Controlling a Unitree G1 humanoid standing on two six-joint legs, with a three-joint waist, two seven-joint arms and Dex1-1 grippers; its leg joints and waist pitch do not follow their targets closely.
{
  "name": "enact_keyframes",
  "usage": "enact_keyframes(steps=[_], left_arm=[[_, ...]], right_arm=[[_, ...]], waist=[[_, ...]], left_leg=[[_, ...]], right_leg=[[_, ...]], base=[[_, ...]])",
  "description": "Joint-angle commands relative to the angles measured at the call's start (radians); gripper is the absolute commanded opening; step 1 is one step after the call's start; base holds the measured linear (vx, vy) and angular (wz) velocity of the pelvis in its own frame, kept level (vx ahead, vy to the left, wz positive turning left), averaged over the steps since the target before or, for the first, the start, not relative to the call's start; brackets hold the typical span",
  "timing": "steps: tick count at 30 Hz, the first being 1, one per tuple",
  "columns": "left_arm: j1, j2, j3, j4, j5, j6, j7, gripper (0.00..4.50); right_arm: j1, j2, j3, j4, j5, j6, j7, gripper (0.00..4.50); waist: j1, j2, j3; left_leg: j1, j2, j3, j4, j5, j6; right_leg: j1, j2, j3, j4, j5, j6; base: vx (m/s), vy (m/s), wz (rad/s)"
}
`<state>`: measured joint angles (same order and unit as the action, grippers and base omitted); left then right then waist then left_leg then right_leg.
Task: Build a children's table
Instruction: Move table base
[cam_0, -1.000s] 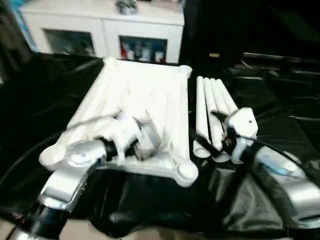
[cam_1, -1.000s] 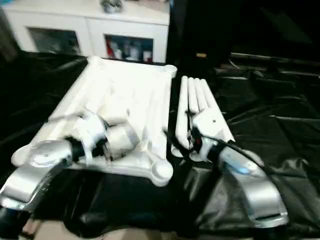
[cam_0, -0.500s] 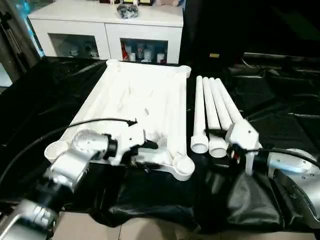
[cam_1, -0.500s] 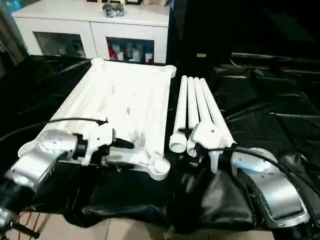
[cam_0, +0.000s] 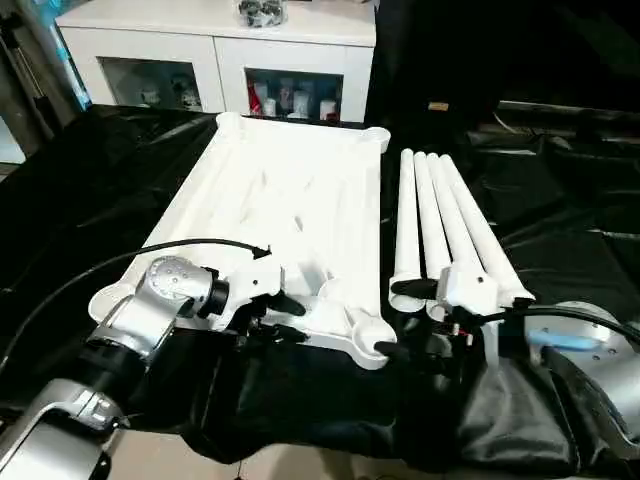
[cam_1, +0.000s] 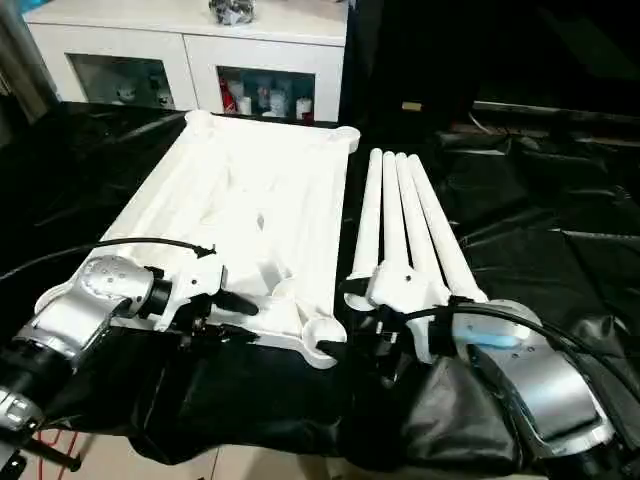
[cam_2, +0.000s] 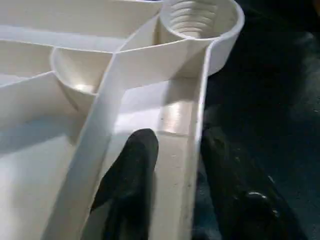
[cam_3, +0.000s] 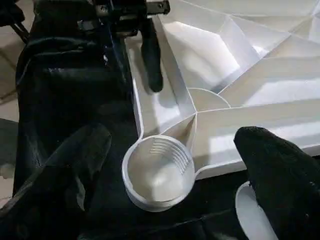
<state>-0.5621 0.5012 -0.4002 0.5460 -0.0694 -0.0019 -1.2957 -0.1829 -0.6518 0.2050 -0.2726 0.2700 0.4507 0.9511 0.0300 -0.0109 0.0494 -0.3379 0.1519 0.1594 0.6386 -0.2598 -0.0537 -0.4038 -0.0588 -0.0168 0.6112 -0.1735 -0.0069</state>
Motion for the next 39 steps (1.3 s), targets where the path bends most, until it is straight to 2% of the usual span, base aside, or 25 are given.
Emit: enact_keyframes(steps=[1, 2, 5, 13, 16, 21, 24, 28, 29, 30, 31, 32, 33, 34, 39], left_arm=[[-0.021, 0.0, -0.005, 0.005, 0.009, -0.011, -0.008, 1.47], [-0.024, -0.001, -0.006, 0.011, 0.01, -0.016, -0.013, 1.39], [-0.026, 0.0, -0.007, 0.02, 0.017, -0.024, -0.02, 1.25], [-0.025, 0.006, -0.007, 0.029, 0.038, -0.028, -0.033, 0.67], [-0.025, 0.018, 0.004, 0.017, 0.067, -0.065, 0.02, 0.38], [-0.009, 0.052, 0.067, -0.088, 0.059, -0.03, 0.091, 0.11], [-0.002, 0.059, 0.089, -0.108, 0.057, -0.026, 0.107, 0.05], [0.015, 0.078, 0.114, -0.133, 0.055, -0.018, 0.119, 0.05], [0.05, 0.106, 0.125, -0.198, 0.057, 0.004, 0.129, 0.05], [0.063, 0.114, 0.128, -0.222, 0.054, 0.017, 0.133, 0.05], [0.07, 0.119, 0.129, -0.236, 0.052, 0.026, 0.136, 0.05], [0.08, 0.123, 0.134, -0.257, 0.047, 0.038, 0.139, 0.05], [0.094, 0.132, 0.138, -0.284, 0.045, 0.056, 0.141, 0.05], [0.098, 0.135, 0.139, -0.292, 0.046, 0.062, 0.141, 0.05], [0.15, 0.148, 0.155, -0.388, 0.046, 0.135, 0.161, 0.05]], right_arm=[[-0.011, -0.011, 0.01, 0.001, -0.009, 0.001, 0.015, 4.5], [-0.013, -0.012, 0.015, 0.006, -0.012, -0.001, 0.016, 4.5], [-0.015, -0.013, 0.022, 0.012, -0.017, -0.006, 0.015, 4.5], [-0.017, -0.011, 0.026, 0.022, -0.023, -0.009, 0.022, 4.5], [-0.019, -0.009, 0.028, 0.029, -0.025, -0.012, 0.023, 4.5], [-0.019, -0.003, 0.031, 0.039, -0.028, -0.02, 0.017, 4.5], [-0.019, 0.002, 0.032, 0.042, -0.031, -0.023, 0.013, 4.5], [-0.022, 0.009, 0.034, 0.052, -0.037, -0.029, 0.01, 4.5], [-0.02, 0.01, 0.036, 0.056, -0.041, -0.035, 0.01, 4.5], [-0.02, 0.011, 0.036, 0.056, -0.042, -0.036, 0.011, 4.5], [-0.019, 0.011, 0.036, 0.057, -0.043, -0.037, 0.011, 4.5], [-0.019, 0.011, 0.037, 0.059, -0.044, -0.04, 0.011, 4.5], [-0.018, 0.011, 0.038, 0.062, -0.045, -0.043, 0.012, 4.5], [-0.018, 0.011, 0.038, 0.062, -0.046, -0.044, 0.012, 4.5], [-0.017, 0.012, 0.04, 0.069, -0.051, -0.054, 0.014, 4.5]], waist=[[0.0, 0.0, -0.05], [0.0, -0.003, -0.051], [0.001, -0.001, -0.052], [0.002, -0.001, -0.053], [0.001, 0.001, -0.05], [-0.004, 0.001, -0.048], [-0.012, -0.002, -0.052], [-0.019, 0.001, -0.061], [-0.019, 0.002, -0.066], [-0.02, 0.002, -0.065], [-0.02, 0.003, -0.061], [-0.019, 0.001, -0.06], [-0.015, 0.006, -0.06], [-0.015, 0.006, -0.06], [-0.015, 0.002, -0.053]], left_leg=[[-0.005, 0.068, -0.019, -0.095, -0.139, 0.026], [-0.005, 0.068, -0.018, -0.095, -0.139, 0.025], [-0.005, 0.07, -0.014, -0.095, -0.129, 0.022], [-0.006, 0.072, -0.012, -0.095, -0.107, 0.026], [-0.006, 0.072, -0.013, -0.097, -0.138, 0.022], [-0.011, 0.072, -0.016, -0.1, -0.155, 0.01], [-0.013, 0.07, -0.015, -0.095, -0.123, 0.016], [-0.016, 0.068, -0.012, -0.087, -0.036, 0.051], [-0.02, 0.072, -0.013, -0.085, -0.001, 0.059], [-0.023, 0.071, -0.013, -0.084, 0.016, 0.069], [-0.019, 0.071, -0.009, -0.084, 0.012, 0.081], [-0.018, 0.071, -0.008, -0.085, 0.004, 0.085], [-0.013, 0.073, -0.006, -0.085, -0.009, 0.086], [-0.013, 0.073, -0.006, -0.085, -0.009, 0.086], [-0.014, 0.076, -0.008, -0.091, -0.058, 0.058]], right_leg=[[0.051, -0.079, 0.044, -0.071, -0.282, -0.241], [0.051, -0.079, 0.044, -0.072, -0.285, -0.238], [0.05, -0.078, 0.044, -0.07, -0.281, -0.23], [0.051, -0.08, 0.044, -0.065, -0.222, -0.248], [0.049, -0.08, 0.044, -0.071, -0.264, -0.243], [0.051, -0.081, 0.044, -0.072, -0.313, -0.222], [0.053, -0.078, 0.043, -0.066, -0.257, -0.235], [0.055, -0.075, 0.041, -0.052, -0.106, -0.276], [0.059, -0.078, 0.04, -0.04, -0.037, -0.295], [0.059, -0.076, 0.039, -0.04, -0.008, -0.299], [0.053, -0.074, 0.038, -0.041, 0.006, -0.309], [0.052, -0.074, 0.038, -0.043, -0.004, -0.311], [0.051, -0.076, 0.038, -0.044, -0.023, -0.316], [0.051, -0.076, 0.038, -0.044, -0.023, -0.316], [0.053, -0.078, 0.038, -0.049, -0.104, -0.301]], base=[[0.0, 0.0, 0.0], [0.0, 0.0, 0.0], [0.0, 0.0, 0.0], [0.0, 0.0, 0.0], [0.0, 0.0, 0.0], [0.0, 0.0, 0.0], [0.0, 0.0, 0.0], [0.0, 0.0, 0.0], [0.0, 0.0, 0.0], [0.0, 0.0, 0.0], [0.0, 0.0, 0.0], [0.0, 0.0, 0.0], [0.0, 0.0, 0.0], [0.0, 0.0, 0.0], [0.0, 0.0, 0.0]])
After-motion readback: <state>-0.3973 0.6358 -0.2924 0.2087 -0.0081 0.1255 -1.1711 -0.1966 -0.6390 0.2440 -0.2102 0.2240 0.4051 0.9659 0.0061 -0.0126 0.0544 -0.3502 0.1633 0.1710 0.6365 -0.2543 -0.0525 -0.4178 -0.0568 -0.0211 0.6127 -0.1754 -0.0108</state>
